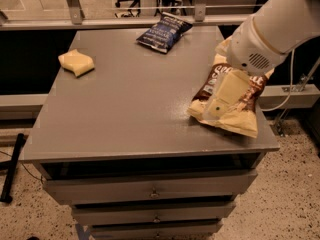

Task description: Pick sponge

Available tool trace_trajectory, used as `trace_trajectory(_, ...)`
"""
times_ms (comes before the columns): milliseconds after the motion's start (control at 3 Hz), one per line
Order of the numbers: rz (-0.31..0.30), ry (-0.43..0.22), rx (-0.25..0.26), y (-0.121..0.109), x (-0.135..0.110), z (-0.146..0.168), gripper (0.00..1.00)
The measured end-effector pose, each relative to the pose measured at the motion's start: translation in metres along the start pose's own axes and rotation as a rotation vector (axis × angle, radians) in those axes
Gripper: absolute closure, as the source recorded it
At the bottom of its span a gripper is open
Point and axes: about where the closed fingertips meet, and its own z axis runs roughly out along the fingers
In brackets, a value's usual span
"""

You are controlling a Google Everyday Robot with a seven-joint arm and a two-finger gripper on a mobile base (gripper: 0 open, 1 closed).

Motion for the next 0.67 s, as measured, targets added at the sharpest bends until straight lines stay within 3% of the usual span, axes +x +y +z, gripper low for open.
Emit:
trace_trajectory(333,0.028,-0.155,-0.044,-0.002,-0.057,0.04,0.0)
trace_trajectory(667,0.032,-0.187,-0.03,-0.005,-0.068,0.041,0.0)
